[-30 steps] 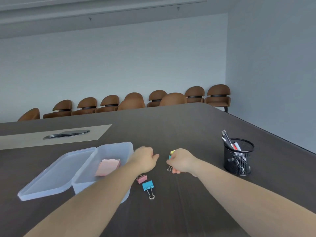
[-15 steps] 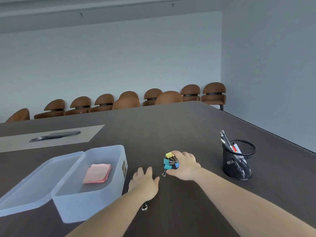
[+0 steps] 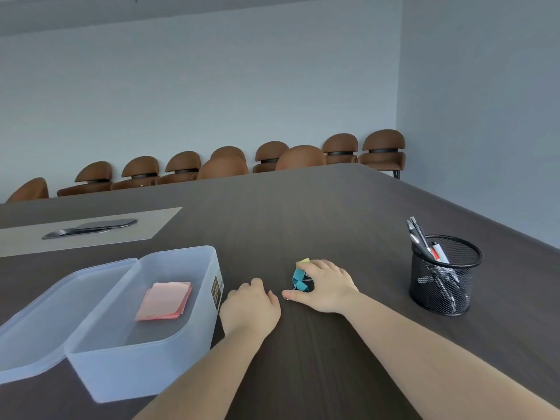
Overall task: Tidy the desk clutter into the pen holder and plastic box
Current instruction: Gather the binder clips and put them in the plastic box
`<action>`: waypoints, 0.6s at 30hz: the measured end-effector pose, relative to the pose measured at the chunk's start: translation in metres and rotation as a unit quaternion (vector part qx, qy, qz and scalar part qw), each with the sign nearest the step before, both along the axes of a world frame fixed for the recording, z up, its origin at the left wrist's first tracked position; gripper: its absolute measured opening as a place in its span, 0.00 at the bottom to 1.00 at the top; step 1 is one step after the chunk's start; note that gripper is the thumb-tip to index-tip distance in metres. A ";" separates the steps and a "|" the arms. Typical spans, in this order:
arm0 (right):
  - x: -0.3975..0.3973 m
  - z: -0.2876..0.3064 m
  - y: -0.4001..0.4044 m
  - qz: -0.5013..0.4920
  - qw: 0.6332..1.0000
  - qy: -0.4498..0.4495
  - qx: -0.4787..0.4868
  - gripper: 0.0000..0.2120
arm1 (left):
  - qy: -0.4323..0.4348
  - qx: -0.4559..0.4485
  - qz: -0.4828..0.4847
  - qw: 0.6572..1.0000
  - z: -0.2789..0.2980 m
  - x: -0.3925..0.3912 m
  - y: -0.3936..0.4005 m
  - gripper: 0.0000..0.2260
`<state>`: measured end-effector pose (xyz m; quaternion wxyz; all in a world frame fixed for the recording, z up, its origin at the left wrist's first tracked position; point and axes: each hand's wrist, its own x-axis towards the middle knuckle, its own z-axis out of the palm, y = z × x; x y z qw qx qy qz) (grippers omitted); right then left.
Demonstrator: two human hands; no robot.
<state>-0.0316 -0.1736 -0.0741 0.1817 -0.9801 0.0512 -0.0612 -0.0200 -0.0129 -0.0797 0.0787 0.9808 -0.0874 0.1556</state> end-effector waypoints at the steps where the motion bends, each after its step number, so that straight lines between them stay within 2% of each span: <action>1: 0.001 -0.001 -0.001 0.004 1.000 -0.005 -0.001 0.36 | 0.002 0.000 -0.003 1.000 0.001 0.002 0.000 0.15; 7: 0.000 -0.003 -0.004 0.000 0.999 -0.039 -0.007 0.19 | -0.003 -0.011 0.004 1.000 0.001 0.008 -0.001 0.10; 13: -0.002 -0.003 -0.003 0.012 0.998 -0.066 -0.012 0.11 | -0.037 -0.032 -0.020 0.999 0.003 0.002 -0.002 0.14; 18: -0.005 -0.003 -0.004 0.018 0.996 -0.082 0.016 0.02 | -0.032 -0.085 -0.032 0.995 0.004 0.008 -0.002 0.11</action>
